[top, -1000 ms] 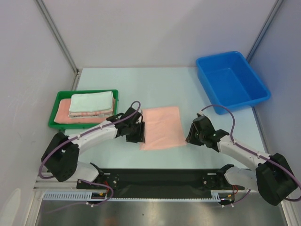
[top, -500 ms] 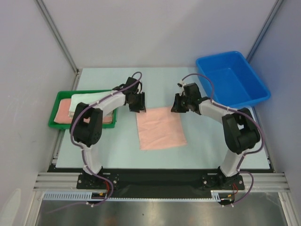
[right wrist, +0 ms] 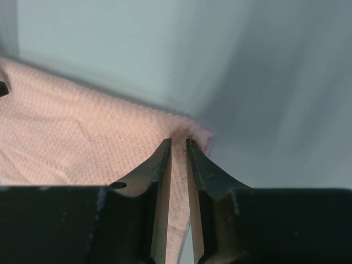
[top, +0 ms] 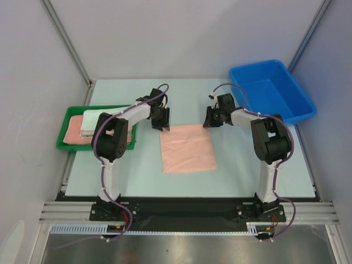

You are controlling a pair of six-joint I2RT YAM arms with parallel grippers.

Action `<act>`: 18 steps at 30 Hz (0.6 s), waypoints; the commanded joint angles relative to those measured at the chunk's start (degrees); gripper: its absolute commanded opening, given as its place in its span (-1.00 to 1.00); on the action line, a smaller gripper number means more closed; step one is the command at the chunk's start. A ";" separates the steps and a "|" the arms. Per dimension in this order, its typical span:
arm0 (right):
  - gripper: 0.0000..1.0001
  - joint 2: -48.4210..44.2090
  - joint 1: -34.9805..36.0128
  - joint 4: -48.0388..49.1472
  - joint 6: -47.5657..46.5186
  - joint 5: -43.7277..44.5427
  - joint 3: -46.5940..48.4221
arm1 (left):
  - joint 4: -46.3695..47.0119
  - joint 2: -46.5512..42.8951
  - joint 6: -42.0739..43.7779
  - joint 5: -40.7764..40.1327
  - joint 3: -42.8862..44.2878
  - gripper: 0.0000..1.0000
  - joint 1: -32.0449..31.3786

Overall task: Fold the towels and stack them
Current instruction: Fold the towel

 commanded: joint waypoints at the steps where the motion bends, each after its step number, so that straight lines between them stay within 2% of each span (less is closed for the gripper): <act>1: -0.55 1.33 -1.16 -0.19 -2.65 0.14 2.16 | 1.15 2.10 2.50 -1.28 2.41 -0.09 0.75; 6: -0.44 0.19 -2.05 -3.69 -6.60 -4.16 5.13 | -2.19 -0.17 5.39 0.58 6.97 -0.06 0.84; 7: -0.37 -0.08 -2.48 -4.83 -9.39 -5.13 6.28 | -2.45 -1.06 7.14 0.92 7.94 -0.01 0.93; 10: -0.26 -0.08 -3.10 -12.03 -13.63 -9.87 10.67 | -3.07 -3.78 12.58 3.38 9.79 0.02 1.37; 13: -0.17 1.93 -4.59 -16.34 -17.67 -15.59 14.45 | -4.74 -4.84 17.68 3.04 10.23 0.04 1.45; 18: -0.09 6.94 -5.39 -24.61 -26.18 -19.19 21.66 | -7.55 -3.18 24.20 8.65 9.88 0.04 3.03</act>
